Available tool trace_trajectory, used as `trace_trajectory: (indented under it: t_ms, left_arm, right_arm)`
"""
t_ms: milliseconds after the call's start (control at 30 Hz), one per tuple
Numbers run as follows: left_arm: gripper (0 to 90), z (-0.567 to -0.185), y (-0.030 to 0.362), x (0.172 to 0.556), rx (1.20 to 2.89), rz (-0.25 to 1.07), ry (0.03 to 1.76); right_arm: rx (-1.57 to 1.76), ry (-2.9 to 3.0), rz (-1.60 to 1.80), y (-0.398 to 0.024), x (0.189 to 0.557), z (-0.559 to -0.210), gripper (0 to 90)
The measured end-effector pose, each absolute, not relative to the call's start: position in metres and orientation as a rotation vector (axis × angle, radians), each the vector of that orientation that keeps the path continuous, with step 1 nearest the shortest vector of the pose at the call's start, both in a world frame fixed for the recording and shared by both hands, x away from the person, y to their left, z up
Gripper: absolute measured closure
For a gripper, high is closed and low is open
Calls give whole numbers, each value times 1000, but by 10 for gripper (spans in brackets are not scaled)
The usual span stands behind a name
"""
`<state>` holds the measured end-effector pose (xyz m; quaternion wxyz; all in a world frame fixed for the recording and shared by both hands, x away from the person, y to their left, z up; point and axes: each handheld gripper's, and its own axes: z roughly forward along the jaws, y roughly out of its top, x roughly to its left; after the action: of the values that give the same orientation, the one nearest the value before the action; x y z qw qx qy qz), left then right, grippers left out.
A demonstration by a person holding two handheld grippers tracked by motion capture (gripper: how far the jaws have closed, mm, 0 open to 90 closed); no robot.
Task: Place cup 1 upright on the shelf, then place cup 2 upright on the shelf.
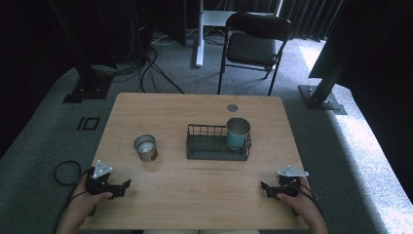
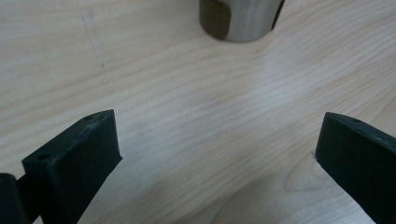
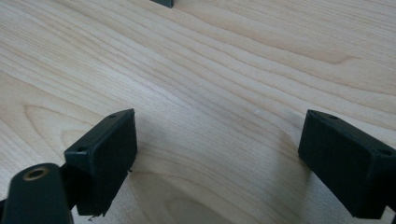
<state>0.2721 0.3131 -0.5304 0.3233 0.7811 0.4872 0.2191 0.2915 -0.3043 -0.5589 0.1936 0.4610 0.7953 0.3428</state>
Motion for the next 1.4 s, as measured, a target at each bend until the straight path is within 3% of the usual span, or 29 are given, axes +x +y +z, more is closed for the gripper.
trace_trajectory:
  t_ms: [867,1400]
  left_arm:
    - [4,-482,283,305,1963,541,1132]
    - [4,-474,258,338,1931,548,1102]
  right_arm:
    - [1292,2231,960,-304,291,-559,112]
    - [1294,2230,962,-304,291,-559,112]
